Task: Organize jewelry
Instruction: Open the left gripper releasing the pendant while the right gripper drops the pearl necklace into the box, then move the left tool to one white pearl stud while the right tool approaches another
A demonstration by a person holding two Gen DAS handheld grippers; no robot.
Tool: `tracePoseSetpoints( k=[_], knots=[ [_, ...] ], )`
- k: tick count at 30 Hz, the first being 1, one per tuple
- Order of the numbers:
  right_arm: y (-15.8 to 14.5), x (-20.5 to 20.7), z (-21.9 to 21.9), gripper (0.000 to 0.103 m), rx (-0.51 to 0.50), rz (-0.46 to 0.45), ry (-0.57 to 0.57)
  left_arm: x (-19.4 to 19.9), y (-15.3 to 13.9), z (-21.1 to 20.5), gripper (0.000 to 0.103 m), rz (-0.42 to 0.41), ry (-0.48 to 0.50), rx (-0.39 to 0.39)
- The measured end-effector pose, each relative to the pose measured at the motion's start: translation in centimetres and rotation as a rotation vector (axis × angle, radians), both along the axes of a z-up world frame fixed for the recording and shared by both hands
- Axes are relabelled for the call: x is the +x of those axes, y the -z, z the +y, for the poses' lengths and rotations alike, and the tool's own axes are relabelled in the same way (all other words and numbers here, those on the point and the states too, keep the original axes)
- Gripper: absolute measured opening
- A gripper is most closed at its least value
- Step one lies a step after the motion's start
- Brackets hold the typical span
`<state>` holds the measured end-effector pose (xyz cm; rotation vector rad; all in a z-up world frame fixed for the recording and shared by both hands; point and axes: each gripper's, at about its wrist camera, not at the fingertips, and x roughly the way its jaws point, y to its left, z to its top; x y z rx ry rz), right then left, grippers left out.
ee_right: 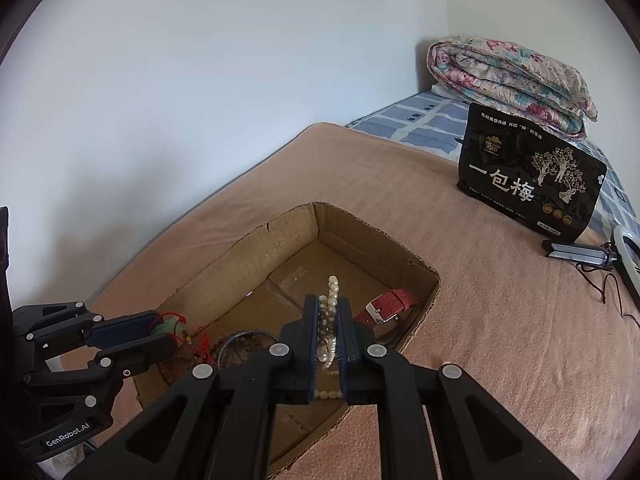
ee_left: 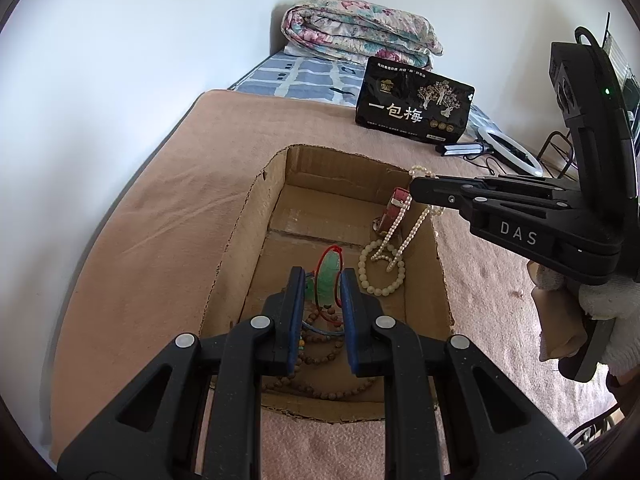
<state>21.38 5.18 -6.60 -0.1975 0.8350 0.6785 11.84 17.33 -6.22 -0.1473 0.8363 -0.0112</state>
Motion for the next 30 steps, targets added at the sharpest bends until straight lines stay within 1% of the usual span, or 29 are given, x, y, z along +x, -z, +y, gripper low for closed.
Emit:
tracePoseSetpoints(
  k=[4,5,6,7,8,9,10,11,12,13,14,15,16,18,20,23,30],
  knots=[
    [0.0,0.0,0.0,0.008,0.003,-0.003,0.000,0.1,0.0,-0.1,0.017,0.002,0.002,0.003],
    [-0.1,-0.1,0.0,0.014,0.003,-0.005,0.000,0.1,0.1,-0.2,0.017,-0.001,0.004,0.005],
    [-0.2,-0.1,-0.1,0.026,0.002,-0.009,0.001,0.1,0.1,-0.3,0.017,-0.004,0.005,0.011],
    [-0.2,-0.1,-0.1,0.031,0.001,-0.016,0.004,0.1,0.1,-0.5,0.017,-0.005,0.008,0.017],
    [-0.3,-0.2,-0.1,0.036,0.001,-0.024,0.007,0.1,0.2,-0.6,0.022,-0.006,0.011,0.022],
    [-0.4,-0.2,-0.1,0.041,0.001,-0.029,0.009,0.1,0.2,-0.7,0.044,-0.005,0.011,0.027],
    [-0.5,-0.3,-0.1,0.046,0.000,-0.032,0.012,0.0,0.1,-0.7,0.056,-0.010,0.010,0.028],
    [-0.6,-0.3,-0.2,0.061,-0.002,-0.038,0.018,-0.2,0.0,-0.8,0.070,-0.026,0.006,0.029],
    [-0.7,-0.4,-0.2,0.076,-0.001,-0.049,0.027,-0.3,-0.2,-0.8,0.071,-0.038,0.004,0.032],
    [-0.9,-0.5,-0.3,0.081,0.003,-0.064,0.035,-0.3,-0.3,-0.9,0.071,-0.040,0.007,0.036],
    [-1.1,-0.6,-0.4,0.087,0.009,-0.076,0.042,-0.3,-0.3,-0.9,0.075,-0.034,0.008,0.041],
    [-1.3,-0.6,-0.5,0.090,0.015,-0.084,0.047,-0.2,-0.3,-0.9,0.079,-0.029,0.005,0.041],
    [-1.3,-0.6,-0.5,0.091,0.016,-0.086,0.053,-0.2,-0.2,-0.9,0.080,-0.030,0.002,0.037],
    [-1.4,-0.5,-0.5,0.098,0.014,-0.085,0.065,-0.1,-0.1,-0.8,0.080,-0.021,0.000,0.034],
    [-1.5,-0.5,-0.5,0.102,0.008,-0.097,0.079,-0.1,-0.1,-0.8,0.080,-0.018,0.000,0.036],
    [-1.6,-0.5,-0.6,0.103,0.002,-0.110,0.093,0.0,-0.1,-0.8,0.080,-0.018,-0.001,0.034],
    [-1.6,-0.4,-0.9,0.103,-0.005,-0.104,0.112,-0.1,-0.2,-0.8,0.080,-0.022,-0.005,0.031]
  ],
)
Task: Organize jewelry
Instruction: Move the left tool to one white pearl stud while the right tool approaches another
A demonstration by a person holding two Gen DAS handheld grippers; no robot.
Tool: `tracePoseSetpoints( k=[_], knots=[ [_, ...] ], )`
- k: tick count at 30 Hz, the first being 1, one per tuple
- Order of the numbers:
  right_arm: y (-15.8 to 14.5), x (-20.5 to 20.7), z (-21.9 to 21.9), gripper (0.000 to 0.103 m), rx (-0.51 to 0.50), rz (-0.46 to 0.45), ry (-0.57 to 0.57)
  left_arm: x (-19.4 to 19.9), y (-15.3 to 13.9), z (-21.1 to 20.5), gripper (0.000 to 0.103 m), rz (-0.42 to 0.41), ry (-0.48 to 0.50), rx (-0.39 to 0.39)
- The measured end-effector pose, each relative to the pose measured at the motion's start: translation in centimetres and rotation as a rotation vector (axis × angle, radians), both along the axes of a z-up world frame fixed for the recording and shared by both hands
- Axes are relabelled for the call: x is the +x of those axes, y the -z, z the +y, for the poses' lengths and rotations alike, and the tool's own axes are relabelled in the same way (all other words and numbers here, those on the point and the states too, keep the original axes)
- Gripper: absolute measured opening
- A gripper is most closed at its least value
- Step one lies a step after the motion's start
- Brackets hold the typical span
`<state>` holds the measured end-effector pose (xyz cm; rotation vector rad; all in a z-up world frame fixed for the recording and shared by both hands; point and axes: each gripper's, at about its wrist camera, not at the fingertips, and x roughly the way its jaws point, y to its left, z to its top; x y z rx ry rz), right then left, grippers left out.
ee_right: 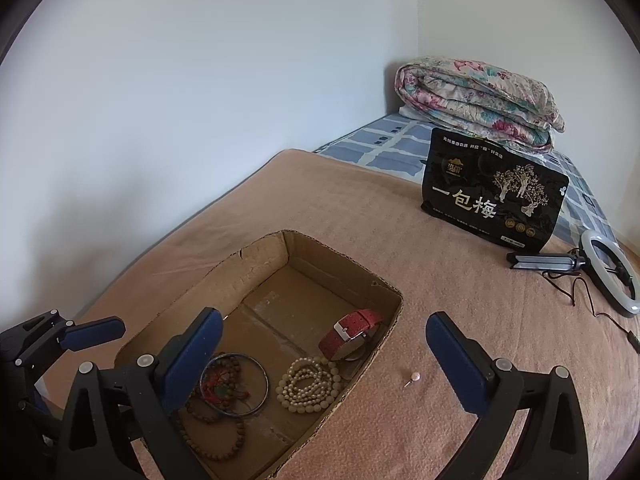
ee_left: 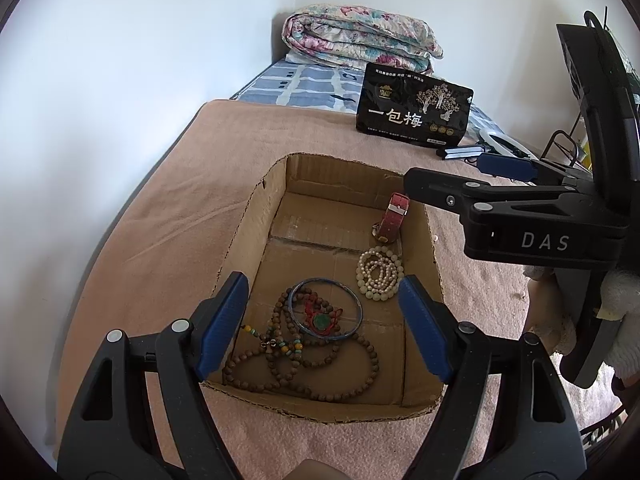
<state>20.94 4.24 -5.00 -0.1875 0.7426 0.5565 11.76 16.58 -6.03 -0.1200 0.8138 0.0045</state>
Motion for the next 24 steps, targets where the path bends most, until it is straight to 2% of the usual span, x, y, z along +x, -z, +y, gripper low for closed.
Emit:
tracePoseSetpoints(
  k=[12,18,24],
  knots=[
    [-1.7,-1.1,-2.7,0.103,0.013,-0.019,0.022,-0.9,-1.1,-1.2,0.080,-0.030,0.005,0.008],
    [-3.1,-1.7,-6.6,0.103,0.026,-0.042,0.068,-1.3,-1.8,-2.1,0.080,-0.052,0.020,-0.009],
    [-3.5,-2.0,-12.0,0.103,0.033,-0.046,0.138,-1.9,-2.6,-4.6,0.080,-0.087,0.076,0.028]
  ],
)
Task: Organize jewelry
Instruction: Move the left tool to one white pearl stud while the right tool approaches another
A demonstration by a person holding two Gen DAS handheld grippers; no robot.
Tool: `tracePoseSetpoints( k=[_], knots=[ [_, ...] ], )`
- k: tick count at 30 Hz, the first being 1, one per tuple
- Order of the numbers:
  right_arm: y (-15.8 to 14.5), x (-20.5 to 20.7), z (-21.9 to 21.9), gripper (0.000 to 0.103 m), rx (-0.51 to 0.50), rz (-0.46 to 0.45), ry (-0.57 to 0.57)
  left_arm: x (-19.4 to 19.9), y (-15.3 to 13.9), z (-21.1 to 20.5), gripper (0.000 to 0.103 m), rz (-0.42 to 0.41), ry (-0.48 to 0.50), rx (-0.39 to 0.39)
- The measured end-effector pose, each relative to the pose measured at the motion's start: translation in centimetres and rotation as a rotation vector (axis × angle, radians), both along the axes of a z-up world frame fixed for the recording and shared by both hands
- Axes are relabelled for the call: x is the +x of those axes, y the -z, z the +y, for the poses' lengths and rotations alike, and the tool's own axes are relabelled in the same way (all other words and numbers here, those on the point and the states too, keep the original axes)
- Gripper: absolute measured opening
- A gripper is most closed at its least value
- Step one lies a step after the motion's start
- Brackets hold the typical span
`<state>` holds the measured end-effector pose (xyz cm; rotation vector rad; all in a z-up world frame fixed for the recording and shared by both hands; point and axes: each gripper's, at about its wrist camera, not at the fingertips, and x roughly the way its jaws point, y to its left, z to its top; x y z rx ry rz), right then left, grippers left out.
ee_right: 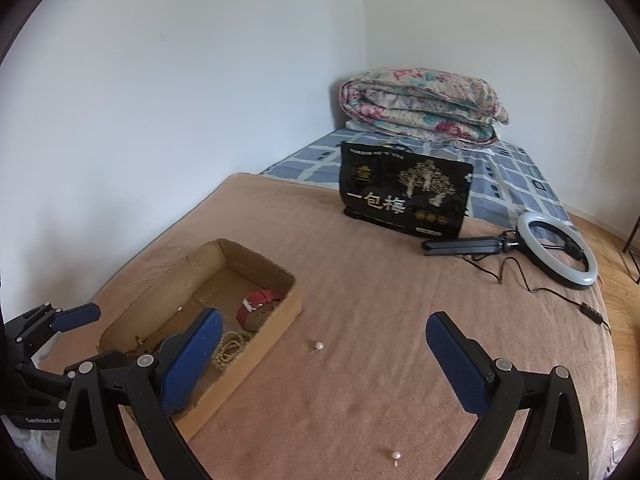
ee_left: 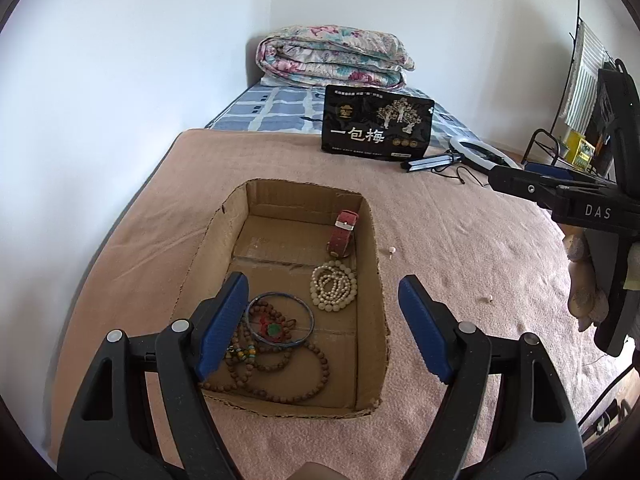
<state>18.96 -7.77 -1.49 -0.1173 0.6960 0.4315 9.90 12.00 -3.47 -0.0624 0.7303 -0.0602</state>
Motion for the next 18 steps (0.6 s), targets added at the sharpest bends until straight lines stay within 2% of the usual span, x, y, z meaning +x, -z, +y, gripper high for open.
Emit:
tracePoseSetpoints(
  k=[9,17,18],
  knots=[
    [1.6,-0.9,-8.1,0.103,-0.002,0.054,0.105,0.4,0.3,-5.1,0.080,0.000,0.081,-0.002],
    [3.2,-2.1,-11.9,0.103,-0.023,0.079,0.126,2.0,1.5,-9.8,0.080,0.004,0.116,0.002],
    [3.4,-2.1,-12.3,0.103,-0.023,0.082,0.128,2.4,1.9,-10.2,0.075,0.008,0.113,0.000]
  ],
)
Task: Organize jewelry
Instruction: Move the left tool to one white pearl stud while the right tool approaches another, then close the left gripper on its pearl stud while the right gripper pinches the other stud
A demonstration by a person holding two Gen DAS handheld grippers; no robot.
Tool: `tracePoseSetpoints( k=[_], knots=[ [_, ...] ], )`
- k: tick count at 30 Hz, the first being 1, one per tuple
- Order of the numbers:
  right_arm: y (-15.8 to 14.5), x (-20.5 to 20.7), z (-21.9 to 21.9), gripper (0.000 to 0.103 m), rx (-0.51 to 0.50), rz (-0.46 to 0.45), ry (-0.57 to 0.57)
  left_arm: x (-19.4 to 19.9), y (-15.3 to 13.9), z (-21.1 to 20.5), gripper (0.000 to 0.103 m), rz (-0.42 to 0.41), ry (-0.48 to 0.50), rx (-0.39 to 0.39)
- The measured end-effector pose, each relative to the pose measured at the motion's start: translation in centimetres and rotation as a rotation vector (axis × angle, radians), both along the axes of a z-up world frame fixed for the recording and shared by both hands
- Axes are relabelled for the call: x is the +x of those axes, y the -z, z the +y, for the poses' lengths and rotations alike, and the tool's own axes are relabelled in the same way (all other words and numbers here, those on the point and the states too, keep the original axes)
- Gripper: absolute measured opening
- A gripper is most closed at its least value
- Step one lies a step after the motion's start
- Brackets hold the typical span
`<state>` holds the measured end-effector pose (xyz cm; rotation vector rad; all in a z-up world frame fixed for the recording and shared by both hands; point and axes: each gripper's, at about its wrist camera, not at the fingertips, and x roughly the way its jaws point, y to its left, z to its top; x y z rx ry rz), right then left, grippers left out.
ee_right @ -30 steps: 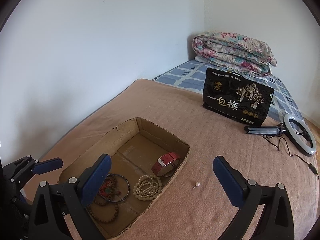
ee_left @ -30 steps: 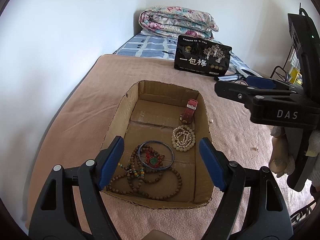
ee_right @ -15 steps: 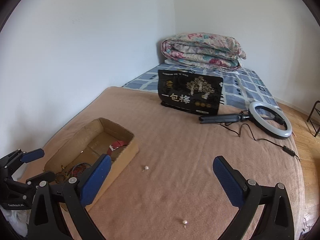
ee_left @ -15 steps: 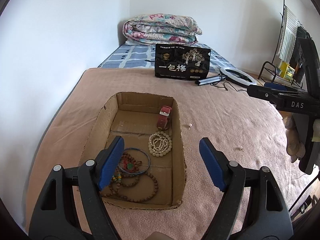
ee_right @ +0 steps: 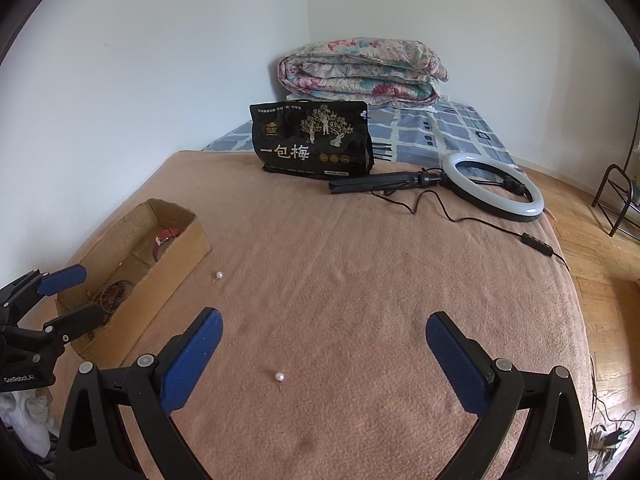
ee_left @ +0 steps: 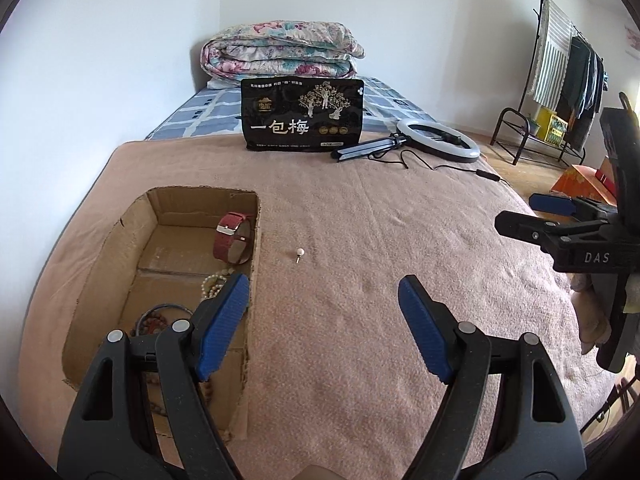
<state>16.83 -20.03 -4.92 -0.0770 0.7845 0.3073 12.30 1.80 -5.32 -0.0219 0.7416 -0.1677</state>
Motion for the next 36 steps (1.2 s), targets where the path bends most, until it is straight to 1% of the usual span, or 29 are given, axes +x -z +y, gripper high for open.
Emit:
tracePoseSetpoints(
  k=[1,2,3,7,9,11,15,16,17,18,23,27,30,33,36],
  knots=[
    [0.2,0.0,-0.4,0.102,0.000,0.003,0.000,0.4,0.4,-0.4,0.071,0.009,-0.001,0.000],
    [0.4,-0.1,-0.7,0.102,0.000,0.006,-0.002,0.9,0.8,-0.8,0.065,0.022,0.000,0.000],
    [0.6,-0.2,-1.0,0.100,-0.002,0.009,-0.005,1.3,1.2,-1.3,0.061,0.035,0.003,-0.001],
    [1.5,-0.1,-1.8,0.094,-0.006,0.025,-0.030,2.9,3.0,-2.7,0.056,0.063,-0.002,0.003],
    [2.2,0.0,-2.2,0.088,0.004,0.035,-0.040,3.7,3.9,-3.2,0.047,0.075,-0.013,0.008],
    [2.9,0.1,-2.4,0.084,0.016,0.053,-0.054,4.5,4.7,-3.4,0.043,0.088,-0.025,0.008],
    [4.2,0.5,-2.1,0.073,0.036,0.087,-0.112,6.0,6.1,-3.4,0.042,0.090,-0.069,0.034],
    [4.5,0.6,-2.0,0.072,0.044,0.095,-0.129,6.3,6.4,-3.4,0.039,0.094,-0.077,0.037],
    [4.8,0.7,-1.7,0.067,0.049,0.103,-0.149,6.7,6.7,-3.3,0.034,0.100,-0.085,0.042],
    [5.1,0.7,-1.4,0.062,0.051,0.111,-0.170,7.1,7.1,-3.3,0.033,0.105,-0.092,0.043],
    [6.4,0.8,-0.1,0.049,0.067,0.137,-0.261,8.6,8.3,-3.0,0.033,0.116,-0.126,0.050],
    [7.2,0.8,0.6,0.041,0.068,0.143,-0.306,9.5,9.1,-3.3,0.032,0.114,-0.134,0.083],
    [7.9,1.0,0.8,0.037,0.074,0.156,-0.326,10.3,9.7,-3.1,0.028,0.119,-0.145,0.086],
    [8.6,1.4,0.7,0.033,0.087,0.173,-0.330,11.0,10.2,-2.7,0.028,0.130,-0.158,0.079],
    [9.2,1.8,0.7,0.032,0.099,0.187,-0.330,11.5,10.7,-2.6,0.025,0.139,-0.158,0.081]
  ],
)
